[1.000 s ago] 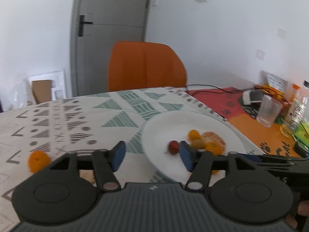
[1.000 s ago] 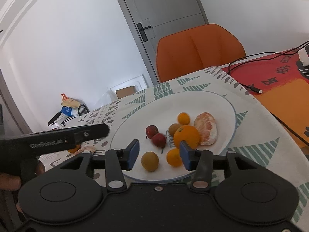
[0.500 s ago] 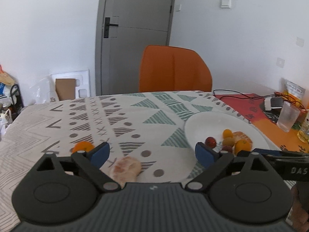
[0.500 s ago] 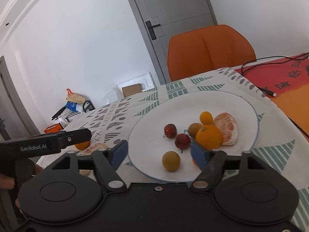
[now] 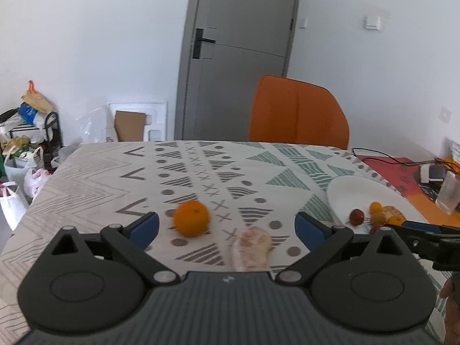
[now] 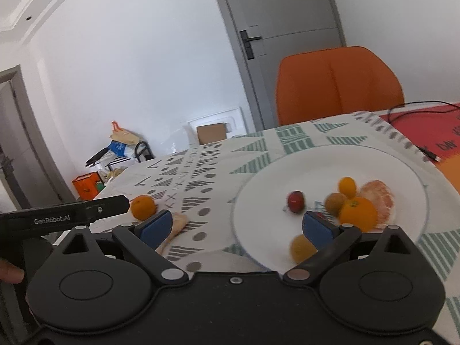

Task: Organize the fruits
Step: 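Move both open grippers toward the large orange and pomelo segment, then grasp the peeled pomelo segment with the right gripper while the left gripper grasps the large orange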

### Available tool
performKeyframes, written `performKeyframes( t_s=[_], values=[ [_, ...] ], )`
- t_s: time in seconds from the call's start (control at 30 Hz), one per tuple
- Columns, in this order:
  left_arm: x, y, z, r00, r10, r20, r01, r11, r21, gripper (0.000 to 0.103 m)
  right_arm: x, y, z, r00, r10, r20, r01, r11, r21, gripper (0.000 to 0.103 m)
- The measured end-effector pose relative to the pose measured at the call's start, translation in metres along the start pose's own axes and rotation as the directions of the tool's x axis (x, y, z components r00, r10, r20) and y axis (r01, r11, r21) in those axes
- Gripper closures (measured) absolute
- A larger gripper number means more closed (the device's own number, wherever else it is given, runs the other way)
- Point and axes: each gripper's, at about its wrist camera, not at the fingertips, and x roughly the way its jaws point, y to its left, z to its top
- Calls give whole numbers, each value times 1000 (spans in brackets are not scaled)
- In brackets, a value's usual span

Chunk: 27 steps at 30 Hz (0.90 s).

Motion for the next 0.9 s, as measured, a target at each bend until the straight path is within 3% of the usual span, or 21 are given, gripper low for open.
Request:
performKeyframes(
  t_s=[0.57, 0.67, 0.73, 0.9],
  values=[
    [-7, 49, -10, 999, 38, -24, -40, 996, -76, 3, 33, 55, 0, 992, 86, -92, -94, 992, -89, 5],
    [-9, 56, -12, 998, 49, -28, -51, 995, -81, 3, 44, 65, 0, 991, 76, -114, -88, 991, -104, 11],
    [-11, 62, -14, 998, 54, -31, -57, 995, -86, 3, 53, 70, -1, 985, 88, -147, -103, 990, -95, 24],
    [-12, 76, -17, 997, 68, -42, -72, 992, -106, 3, 74, 85, -7, 972, 106, -208, -127, 988, -89, 43]
  ],
)
